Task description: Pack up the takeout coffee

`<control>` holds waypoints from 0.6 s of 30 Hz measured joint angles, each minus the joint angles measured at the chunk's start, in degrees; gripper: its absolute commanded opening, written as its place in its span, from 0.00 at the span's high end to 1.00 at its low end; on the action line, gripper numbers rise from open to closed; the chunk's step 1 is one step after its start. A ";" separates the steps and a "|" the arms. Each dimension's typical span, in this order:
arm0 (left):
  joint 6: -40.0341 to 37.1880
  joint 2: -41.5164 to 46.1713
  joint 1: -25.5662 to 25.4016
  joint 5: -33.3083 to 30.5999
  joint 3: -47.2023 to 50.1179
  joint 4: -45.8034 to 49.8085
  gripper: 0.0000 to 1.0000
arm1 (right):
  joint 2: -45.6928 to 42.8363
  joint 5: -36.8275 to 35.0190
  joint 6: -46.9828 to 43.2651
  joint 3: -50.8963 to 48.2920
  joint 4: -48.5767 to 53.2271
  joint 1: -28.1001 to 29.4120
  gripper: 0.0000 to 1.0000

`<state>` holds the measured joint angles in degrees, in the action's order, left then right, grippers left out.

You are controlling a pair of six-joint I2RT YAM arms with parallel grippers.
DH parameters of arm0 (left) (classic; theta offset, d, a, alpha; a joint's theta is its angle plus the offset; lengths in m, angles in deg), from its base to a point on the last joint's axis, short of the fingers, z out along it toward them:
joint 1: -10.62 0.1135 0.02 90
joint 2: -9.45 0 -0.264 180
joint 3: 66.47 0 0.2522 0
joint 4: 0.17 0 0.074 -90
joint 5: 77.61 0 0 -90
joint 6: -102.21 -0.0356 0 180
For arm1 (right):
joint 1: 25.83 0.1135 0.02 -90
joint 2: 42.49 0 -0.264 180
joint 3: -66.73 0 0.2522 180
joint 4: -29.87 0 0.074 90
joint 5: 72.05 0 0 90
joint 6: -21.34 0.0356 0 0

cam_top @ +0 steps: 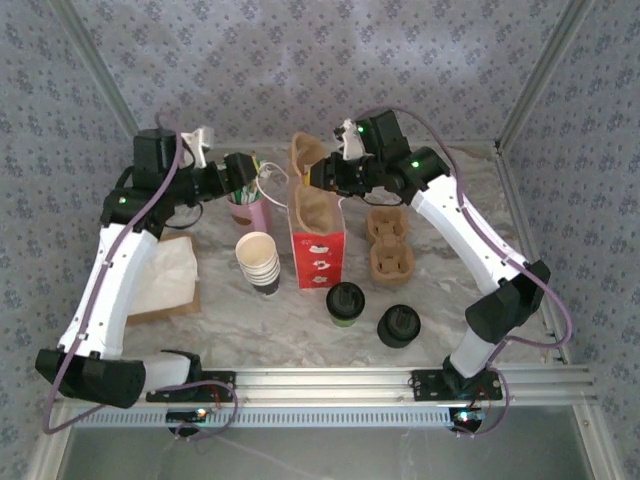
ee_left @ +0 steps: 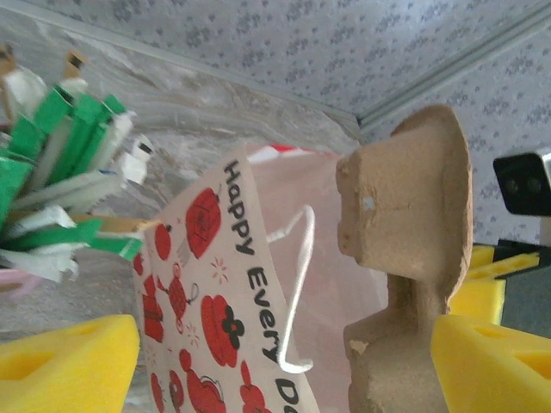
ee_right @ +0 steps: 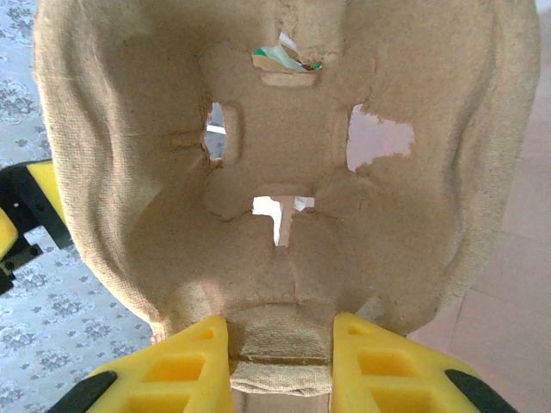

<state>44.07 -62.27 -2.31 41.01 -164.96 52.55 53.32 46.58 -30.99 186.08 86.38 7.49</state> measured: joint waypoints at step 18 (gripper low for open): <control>-0.35 -0.33 -3.26 -2.14 1.68 -1.97 0.25 | 4.66 -2.05 -1.70 5.99 5.64 0.04 0.76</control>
<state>43.72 -62.60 -5.56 38.87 -163.27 50.58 57.97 44.52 -32.69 192.06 92.01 7.54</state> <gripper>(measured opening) 0.751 0.253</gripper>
